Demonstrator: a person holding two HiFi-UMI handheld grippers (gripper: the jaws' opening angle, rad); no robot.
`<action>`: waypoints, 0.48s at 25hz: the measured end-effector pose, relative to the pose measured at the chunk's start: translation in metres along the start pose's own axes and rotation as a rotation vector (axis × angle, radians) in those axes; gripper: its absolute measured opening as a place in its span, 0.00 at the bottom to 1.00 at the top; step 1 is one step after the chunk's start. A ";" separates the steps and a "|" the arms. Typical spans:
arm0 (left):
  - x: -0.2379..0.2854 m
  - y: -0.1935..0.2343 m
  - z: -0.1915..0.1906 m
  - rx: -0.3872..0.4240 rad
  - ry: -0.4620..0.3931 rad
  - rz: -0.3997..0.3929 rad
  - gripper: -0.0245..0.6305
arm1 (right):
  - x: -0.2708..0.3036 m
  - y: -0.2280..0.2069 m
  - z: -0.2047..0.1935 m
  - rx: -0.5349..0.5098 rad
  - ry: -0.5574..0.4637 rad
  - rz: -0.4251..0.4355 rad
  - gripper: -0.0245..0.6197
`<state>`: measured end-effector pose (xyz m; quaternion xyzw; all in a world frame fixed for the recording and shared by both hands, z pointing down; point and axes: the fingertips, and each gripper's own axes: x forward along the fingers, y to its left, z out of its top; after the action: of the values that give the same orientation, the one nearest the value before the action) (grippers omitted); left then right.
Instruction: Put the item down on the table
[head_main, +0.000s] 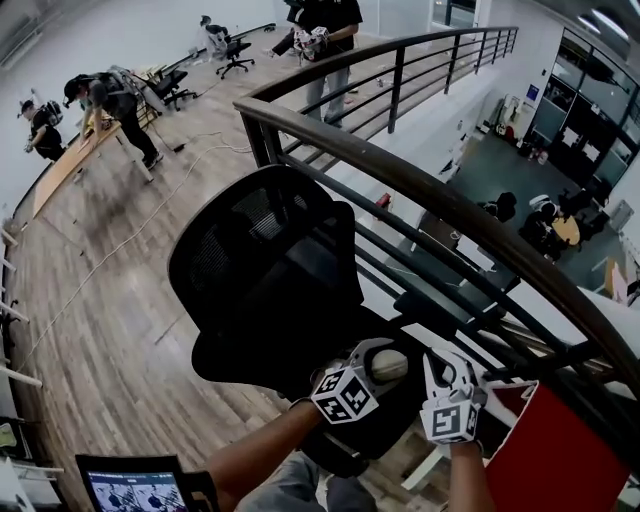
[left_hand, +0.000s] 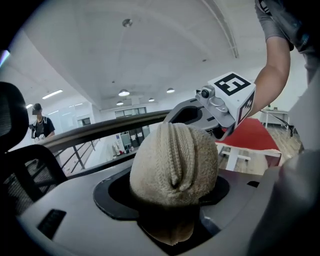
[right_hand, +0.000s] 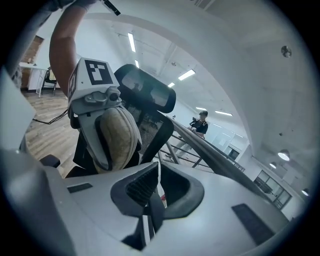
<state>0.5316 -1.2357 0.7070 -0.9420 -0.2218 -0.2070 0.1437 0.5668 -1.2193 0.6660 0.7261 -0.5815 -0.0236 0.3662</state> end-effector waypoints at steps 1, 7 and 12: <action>0.006 -0.001 -0.007 -0.004 0.006 -0.010 0.51 | 0.004 0.002 -0.005 0.004 0.007 0.000 0.05; 0.042 0.002 -0.045 -0.023 0.036 -0.053 0.51 | 0.035 0.017 -0.043 -0.004 0.062 0.023 0.05; 0.067 0.003 -0.076 -0.037 0.071 -0.083 0.51 | 0.063 0.037 -0.092 -0.168 0.222 0.039 0.05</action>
<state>0.5628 -1.2418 0.8031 -0.9265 -0.2517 -0.2503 0.1252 0.5987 -1.2293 0.7781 0.6797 -0.5472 0.0155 0.4882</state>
